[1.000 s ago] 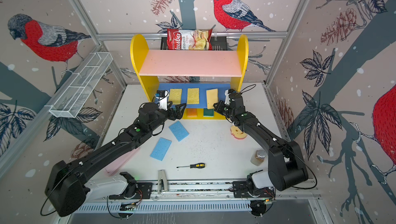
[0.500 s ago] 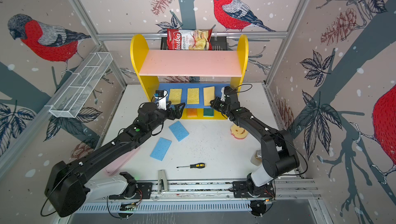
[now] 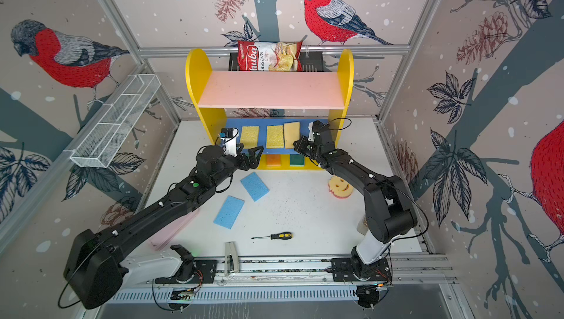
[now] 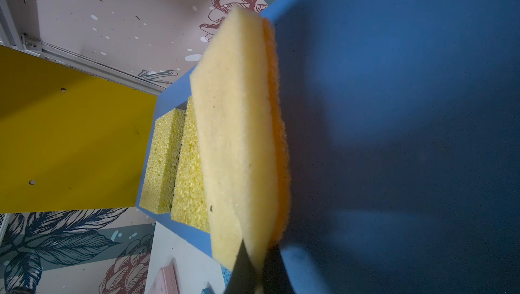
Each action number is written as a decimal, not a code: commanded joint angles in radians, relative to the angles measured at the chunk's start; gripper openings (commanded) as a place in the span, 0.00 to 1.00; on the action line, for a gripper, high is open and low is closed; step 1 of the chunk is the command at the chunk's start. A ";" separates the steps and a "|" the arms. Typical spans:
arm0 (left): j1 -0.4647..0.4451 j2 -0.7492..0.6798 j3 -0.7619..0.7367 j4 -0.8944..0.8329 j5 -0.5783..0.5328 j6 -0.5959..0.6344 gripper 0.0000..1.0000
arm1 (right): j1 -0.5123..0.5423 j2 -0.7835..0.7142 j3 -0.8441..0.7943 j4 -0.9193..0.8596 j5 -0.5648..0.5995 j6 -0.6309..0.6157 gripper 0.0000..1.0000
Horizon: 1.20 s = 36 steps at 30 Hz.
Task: Place and organize the cleaning sponges onto the shelf
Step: 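Lower the upright sponge onto the blue shelf beside the yellow sponges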
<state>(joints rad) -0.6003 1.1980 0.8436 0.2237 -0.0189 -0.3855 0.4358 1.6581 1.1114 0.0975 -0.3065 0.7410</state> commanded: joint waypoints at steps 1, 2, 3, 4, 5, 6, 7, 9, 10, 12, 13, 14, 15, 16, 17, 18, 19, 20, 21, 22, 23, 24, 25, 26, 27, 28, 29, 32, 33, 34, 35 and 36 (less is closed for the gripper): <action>0.002 0.000 0.006 -0.002 0.010 0.011 0.98 | 0.007 0.010 0.018 0.011 -0.003 0.008 0.00; 0.002 -0.001 0.006 -0.002 0.010 0.011 0.98 | 0.007 0.011 0.018 0.010 -0.003 0.006 0.00; 0.002 -0.003 0.006 -0.003 0.010 0.011 0.98 | 0.009 0.011 0.021 0.011 -0.002 0.006 0.00; 0.003 -0.003 0.005 -0.003 0.010 0.010 0.98 | 0.009 0.011 0.021 0.011 -0.002 0.006 0.00; 0.002 -0.003 0.004 -0.001 0.010 0.011 0.98 | 0.011 0.012 0.023 0.011 -0.001 0.008 0.00; 0.003 -0.003 0.005 -0.001 0.010 0.011 0.98 | 0.013 0.016 0.024 0.013 -0.003 0.008 0.00; 0.003 -0.001 0.005 -0.001 0.010 0.011 0.98 | 0.014 0.019 0.026 0.013 -0.003 0.009 0.00; 0.004 0.002 0.006 -0.001 0.014 0.011 0.98 | 0.016 0.023 0.027 0.011 -0.002 0.008 0.00; 0.004 0.002 0.006 -0.001 0.016 0.008 0.98 | 0.015 0.023 0.026 0.011 0.000 0.008 0.00; 0.004 -0.001 0.004 -0.001 0.015 0.010 0.98 | 0.013 0.022 0.022 0.008 0.001 0.006 0.00; 0.004 0.000 0.002 -0.003 0.013 0.009 0.98 | 0.010 0.020 0.021 0.006 0.001 0.004 0.00; 0.005 -0.002 0.002 -0.004 0.010 0.010 0.98 | 0.007 0.017 0.018 0.001 0.001 0.001 0.00; 0.005 -0.001 0.002 -0.005 0.010 0.010 0.98 | 0.004 0.014 0.018 -0.004 0.004 -0.003 0.00; 0.004 0.000 0.002 -0.004 0.010 0.009 0.98 | -0.002 0.008 0.016 -0.010 0.006 -0.007 0.00; 0.004 -0.001 0.003 -0.002 0.013 0.009 0.98 | -0.008 0.000 0.012 -0.017 0.009 -0.011 0.00; 0.004 0.001 0.005 -0.002 0.014 0.009 0.98 | -0.017 -0.009 0.008 -0.023 0.012 -0.014 0.00; 0.005 0.002 0.006 -0.003 0.014 0.008 0.98 | -0.026 -0.017 0.004 -0.029 0.014 -0.017 0.00; 0.005 0.002 0.006 -0.003 0.014 0.008 0.98 | -0.036 -0.025 0.000 -0.037 0.015 -0.020 0.00; 0.005 0.004 0.006 -0.001 0.013 0.008 0.98 | -0.045 -0.031 -0.003 -0.049 0.018 -0.024 0.00; 0.005 0.006 0.006 -0.001 0.014 0.008 0.98 | -0.051 -0.035 -0.002 -0.060 0.023 -0.030 0.00; 0.005 0.007 0.006 0.000 0.015 0.006 0.98 | -0.057 -0.035 0.001 -0.077 0.028 -0.036 0.00; 0.006 0.008 0.006 0.002 0.018 0.006 0.98 | -0.062 -0.033 0.009 -0.097 0.033 -0.048 0.00; 0.006 0.011 0.006 0.002 0.019 0.004 0.98 | -0.066 -0.026 0.020 -0.119 0.033 -0.057 0.01; 0.007 0.013 0.006 0.002 0.020 0.002 0.98 | -0.070 -0.014 0.037 -0.146 0.031 -0.067 0.01; 0.007 0.014 0.008 0.002 0.021 0.003 0.98 | -0.075 0.000 0.052 -0.170 0.023 -0.074 0.01; 0.007 0.015 0.008 0.000 0.022 0.002 0.98 | -0.078 0.009 0.063 -0.184 0.013 -0.077 0.01; 0.006 0.016 0.008 -0.001 0.023 0.000 0.98 | -0.080 0.019 0.070 -0.193 -0.004 -0.078 0.02; 0.007 0.014 0.008 -0.002 0.020 0.000 0.98 | -0.085 0.039 0.086 -0.212 -0.052 -0.077 0.02; 0.007 0.014 0.006 -0.003 0.018 0.000 0.98 | -0.085 0.044 0.092 -0.213 -0.061 -0.075 0.03; 0.006 0.015 0.007 -0.003 0.019 0.000 0.98 | -0.086 0.047 0.096 -0.214 -0.068 -0.074 0.03; 0.007 0.015 0.008 -0.002 0.019 -0.002 0.98 | -0.086 0.053 0.104 -0.218 -0.073 -0.077 0.03; 0.007 0.016 0.009 -0.001 0.019 -0.002 0.98 | -0.086 0.059 0.112 -0.226 -0.077 -0.078 0.03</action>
<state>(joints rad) -0.5953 1.2125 0.8440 0.2230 -0.0021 -0.3862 0.3508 1.7027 1.2091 -0.0612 -0.3531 0.6800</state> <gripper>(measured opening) 0.978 0.064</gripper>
